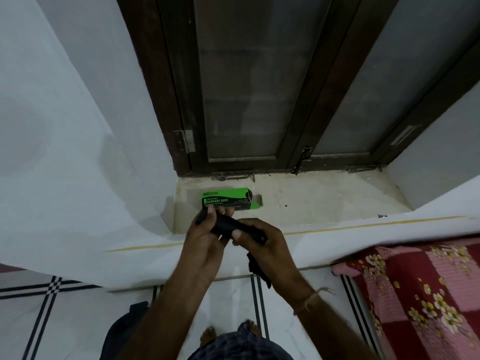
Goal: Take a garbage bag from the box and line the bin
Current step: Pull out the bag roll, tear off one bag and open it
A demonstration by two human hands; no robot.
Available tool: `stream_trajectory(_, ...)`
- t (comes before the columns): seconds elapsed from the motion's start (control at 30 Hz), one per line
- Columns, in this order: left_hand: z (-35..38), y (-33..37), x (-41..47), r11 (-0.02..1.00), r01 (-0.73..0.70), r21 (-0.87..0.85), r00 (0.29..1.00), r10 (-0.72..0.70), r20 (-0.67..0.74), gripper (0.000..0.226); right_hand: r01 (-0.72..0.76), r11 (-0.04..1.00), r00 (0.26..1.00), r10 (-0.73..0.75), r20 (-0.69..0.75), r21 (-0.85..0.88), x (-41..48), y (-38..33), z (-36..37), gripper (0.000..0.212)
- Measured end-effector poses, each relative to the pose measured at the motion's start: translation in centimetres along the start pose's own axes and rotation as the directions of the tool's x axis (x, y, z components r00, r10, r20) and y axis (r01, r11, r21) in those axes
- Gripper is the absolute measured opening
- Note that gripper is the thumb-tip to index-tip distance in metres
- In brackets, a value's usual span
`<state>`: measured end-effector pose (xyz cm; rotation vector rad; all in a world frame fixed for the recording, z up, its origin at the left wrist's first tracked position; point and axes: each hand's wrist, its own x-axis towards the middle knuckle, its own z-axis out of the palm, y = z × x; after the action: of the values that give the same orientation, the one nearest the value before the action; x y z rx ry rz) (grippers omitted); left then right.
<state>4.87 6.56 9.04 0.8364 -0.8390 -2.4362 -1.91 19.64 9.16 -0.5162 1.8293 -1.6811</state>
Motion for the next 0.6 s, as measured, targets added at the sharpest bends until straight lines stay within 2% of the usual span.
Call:
stream_trajectory(0.1,-0.7,0.6,0.1,0.987,0.028,0.156,0.995,-0.042,0.089,0.016,-0.12,0.963,0.992,0.123,0.002,0.243,-0.2,-0.1,-0.4,0.02)
stream_trajectory(0.17,-1.3,0.5,0.4,0.96,0.001,0.279,0.99,-0.04,0.132,0.019,-0.169,0.939,0.984,0.176,0.005,0.298,-0.3,0.2,-0.9,0.024)
stream_trajectory(0.23,-1.5,0.1,0.7,0.875,-0.101,0.473,0.986,0.025,0.164,0.027,-0.185,0.933,0.978,0.205,-0.033,0.31,-0.1,0.6,-1.8,0.024)
stream_trajectory(0.27,-1.6,-0.2,1.2,0.8,-0.184,0.571,0.979,0.097,0.179,0.03,-0.178,0.933,0.976,0.207,-0.065,0.312,0.2,0.9,-2.5,0.023)
stream_trajectory(0.3,-1.7,-0.4,2.0,0.692,-0.267,0.67,0.964,0.194,0.184,0.032,-0.165,0.936,0.974,0.205,-0.1,0.311,0.6,1.0,-3.4,0.022)
stream_trajectory(0.33,-2.0,-0.6,3.2,0.536,-0.337,0.774,0.933,0.3,0.198,0.035,-0.153,0.94,0.97,0.202,-0.134,0.305,1.3,1.2,-4.4,0.021)
stream_trajectory(0.37,-2.4,-0.8,4.6,0.333,-0.375,0.865,0.893,0.382,0.24,0.042,-0.143,0.944,0.966,0.199,-0.168,0.297,1.8,1.4,-5.5,0.022)
stream_trajectory(0.43,-2.9,-1.1,7.7,-0.079,-0.324,0.943,0.85,0.413,0.327,0.061,-0.144,0.949,0.955,0.207,-0.212,0.281,3.2,1.7,-7.7,0.023)
stream_trajectory(0.47,-2.9,-1.3,9.0,-0.236,-0.268,0.934,0.859,0.379,0.343,0.072,-0.15,0.949,0.954,0.212,-0.212,0.277,3.9,1.8,-8.7,0.024)
stream_trajectory(0.53,-2.9,-1.4,10.9,-0.426,-0.171,0.888,0.911,0.275,0.307,0.087,-0.175,0.949,0.954,0.23,-0.192,0.264,5.1,2.1,-10.3,0.024)
stream_trajectory(0.6,-3.3,-1.6,12.2,-0.508,-0.119,0.853,0.946,0.204,0.254,0.09,-0.235,0.939,0.946,0.28,-0.164,0.252,6.5,2.5,-11.7,0.024)
